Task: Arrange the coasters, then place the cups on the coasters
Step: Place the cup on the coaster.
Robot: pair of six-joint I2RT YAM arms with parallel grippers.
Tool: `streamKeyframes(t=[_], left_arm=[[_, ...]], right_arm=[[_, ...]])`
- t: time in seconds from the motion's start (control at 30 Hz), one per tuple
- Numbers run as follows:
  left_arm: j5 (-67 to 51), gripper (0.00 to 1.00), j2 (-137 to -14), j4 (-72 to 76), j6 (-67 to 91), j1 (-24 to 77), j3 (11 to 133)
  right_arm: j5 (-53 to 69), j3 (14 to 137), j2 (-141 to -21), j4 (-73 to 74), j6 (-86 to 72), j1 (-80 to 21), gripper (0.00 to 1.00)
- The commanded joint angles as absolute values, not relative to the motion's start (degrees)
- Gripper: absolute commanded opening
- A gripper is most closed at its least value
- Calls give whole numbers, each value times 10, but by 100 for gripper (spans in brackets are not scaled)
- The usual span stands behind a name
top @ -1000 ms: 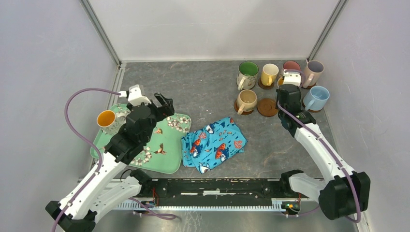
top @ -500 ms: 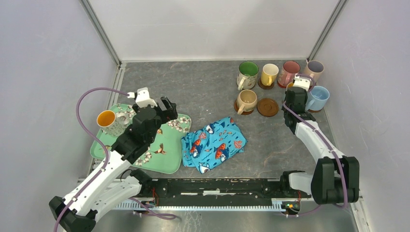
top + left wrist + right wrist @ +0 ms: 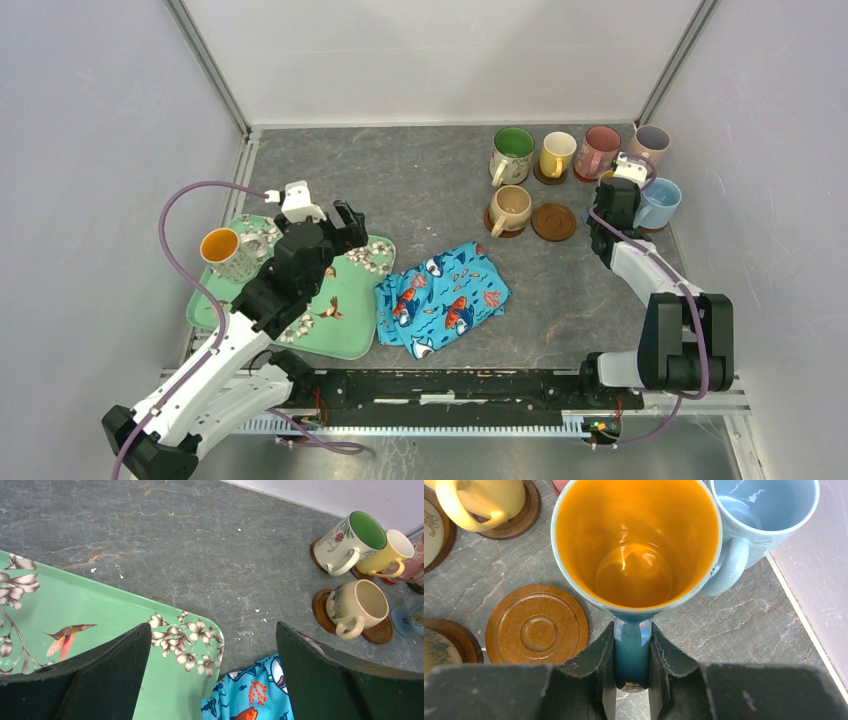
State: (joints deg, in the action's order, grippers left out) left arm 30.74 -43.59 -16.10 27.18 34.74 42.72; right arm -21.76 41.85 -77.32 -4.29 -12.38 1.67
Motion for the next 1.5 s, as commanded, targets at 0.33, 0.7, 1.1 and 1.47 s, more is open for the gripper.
streamKeyframes(t=[0.33, 0.7, 1.1, 1.47], left_arm=[[298, 100, -440, -137, 243, 348, 427], [301, 100, -442, -138, 242, 349, 427], [303, 100, -445, -140, 242, 349, 428], [306, 100, -446, -142, 244, 349, 430]], right_arm=[[-203, 425, -800, -181, -133, 39, 0], [-195, 428, -825, -180, -136, 42, 0], [-187, 429, -832, -153, -140, 46, 8], [-183, 455, -834, -93, -149, 46, 36]])
